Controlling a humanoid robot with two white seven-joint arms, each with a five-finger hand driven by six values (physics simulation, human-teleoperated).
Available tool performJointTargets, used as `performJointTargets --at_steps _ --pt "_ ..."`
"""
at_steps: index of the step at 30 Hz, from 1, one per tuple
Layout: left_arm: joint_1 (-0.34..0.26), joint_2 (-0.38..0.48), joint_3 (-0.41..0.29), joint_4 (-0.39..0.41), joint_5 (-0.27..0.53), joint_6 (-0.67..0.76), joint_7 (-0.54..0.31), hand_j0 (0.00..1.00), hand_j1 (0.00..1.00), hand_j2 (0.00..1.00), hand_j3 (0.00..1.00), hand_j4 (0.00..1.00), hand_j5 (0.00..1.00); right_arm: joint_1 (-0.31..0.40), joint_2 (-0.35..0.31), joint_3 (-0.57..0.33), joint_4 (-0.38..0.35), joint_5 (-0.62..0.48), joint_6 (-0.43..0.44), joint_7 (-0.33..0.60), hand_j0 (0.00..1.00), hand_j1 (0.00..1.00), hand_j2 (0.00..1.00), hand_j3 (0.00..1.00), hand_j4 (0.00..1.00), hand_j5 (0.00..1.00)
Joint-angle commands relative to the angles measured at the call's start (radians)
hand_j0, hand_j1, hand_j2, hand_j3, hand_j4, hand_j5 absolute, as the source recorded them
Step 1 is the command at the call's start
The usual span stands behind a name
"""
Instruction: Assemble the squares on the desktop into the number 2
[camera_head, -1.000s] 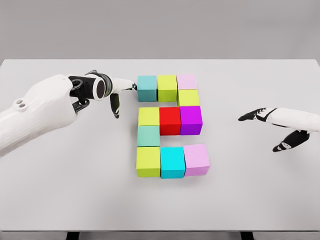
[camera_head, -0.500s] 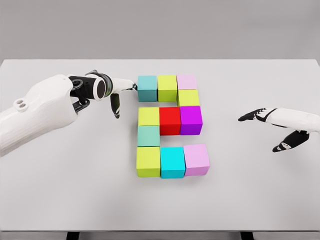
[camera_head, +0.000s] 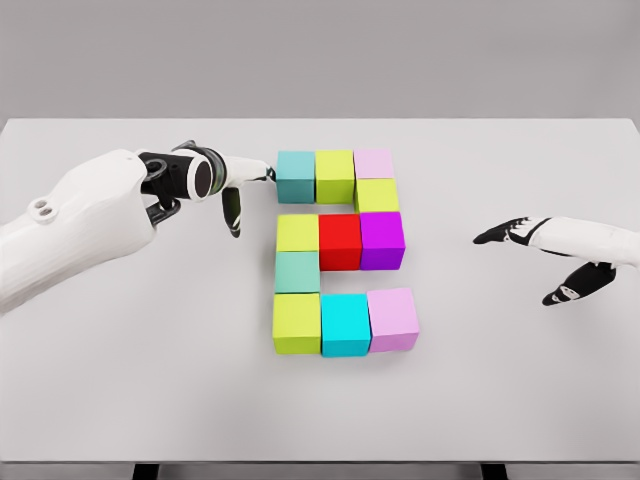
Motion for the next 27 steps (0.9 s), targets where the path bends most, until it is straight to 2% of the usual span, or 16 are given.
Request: performJointTargets --at_steps 1,13,16,17,19,20,21,22,23,26,27 --pt "0.0 0.001 0.001 -0.01 -0.004 -0.002 0.0 1.0 1.0 1.0 1.0 1.0 1.0 0.0 -0.002 0.0 -0.002 -0.007 0.003 0.0 1.0 1.0 1.0 1.0 1.0 1.0" --pt "0.0 0.009 0.002 -0.013 -0.004 -0.002 0.0 1.0 1.0 1.0 1.0 1.0 1.0 0.0 -0.001 0.0 -0.003 -0.007 0.003 0.0 1.0 1.0 1.0 1.0 1.0 1.0" --pt "-0.003 0.05 0.008 -0.013 -0.001 -0.002 0.0 1.0 1.0 1.0 1.0 1.0 1.0 0.002 -0.002 -0.002 -0.005 -0.007 0.003 0.0 1.0 1.0 1.0 1.0 1.0 1.0" --pt "-0.005 0.069 0.017 -0.015 0.001 -0.002 0.0 1.0 1.0 1.0 1.0 1.0 1.0 0.002 -0.002 -0.002 -0.003 -0.007 0.003 0.0 1.0 1.0 1.0 1.0 1.0 1.0" --pt "0.005 0.113 0.079 -0.018 0.016 -0.002 0.0 1.0 1.0 1.0 1.0 1.0 1.0 0.002 -0.003 -0.004 0.004 -0.007 0.003 0.0 1.0 1.0 1.0 1.0 1.0 1.0" --pt "0.005 0.17 0.122 -0.062 0.042 -0.006 0.0 1.0 1.0 1.0 1.0 1.0 1.0 0.002 -0.003 -0.004 0.006 -0.007 0.003 0.0 1.0 1.0 1.0 1.0 1.0 1.0" --pt "0.006 0.219 0.151 -0.091 0.07 -0.102 0.0 1.0 1.0 1.0 1.0 1.0 1.0 0.002 -0.003 -0.004 0.006 -0.007 0.003 0.0 1.0 1.0 1.0 1.0 1.0 1.0" --pt "0.006 0.286 0.198 -0.121 0.116 -0.292 0.0 1.0 1.0 1.0 1.0 1.0 1.0 0.002 -0.003 -0.004 0.003 -0.007 0.003 0.0 1.0 1.0 1.0 1.0 1.0 1.0" --pt "0.006 0.32 0.215 -0.136 0.143 -0.404 0.0 1.0 1.0 1.0 1.0 1.0 1.0 0.002 -0.003 -0.004 0.003 -0.007 0.003 0.0 1.0 1.0 1.0 1.0 1.0 1.0" --pt "0.012 0.503 0.269 -0.167 0.314 -1.136 0.0 1.0 1.0 1.0 1.0 1.0 1.0 0.002 -0.003 -0.004 0.0 -0.007 0.003 0.0 1.0 1.0 1.0 1.0 1.0 1.0" --pt "0.023 0.53 0.277 -0.162 0.346 -1.224 0.0 1.0 1.0 1.0 1.0 1.0 1.0 0.002 -0.003 -0.004 0.0 -0.007 0.003 0.0 1.0 1.0 1.0 1.0 1.0 1.0"
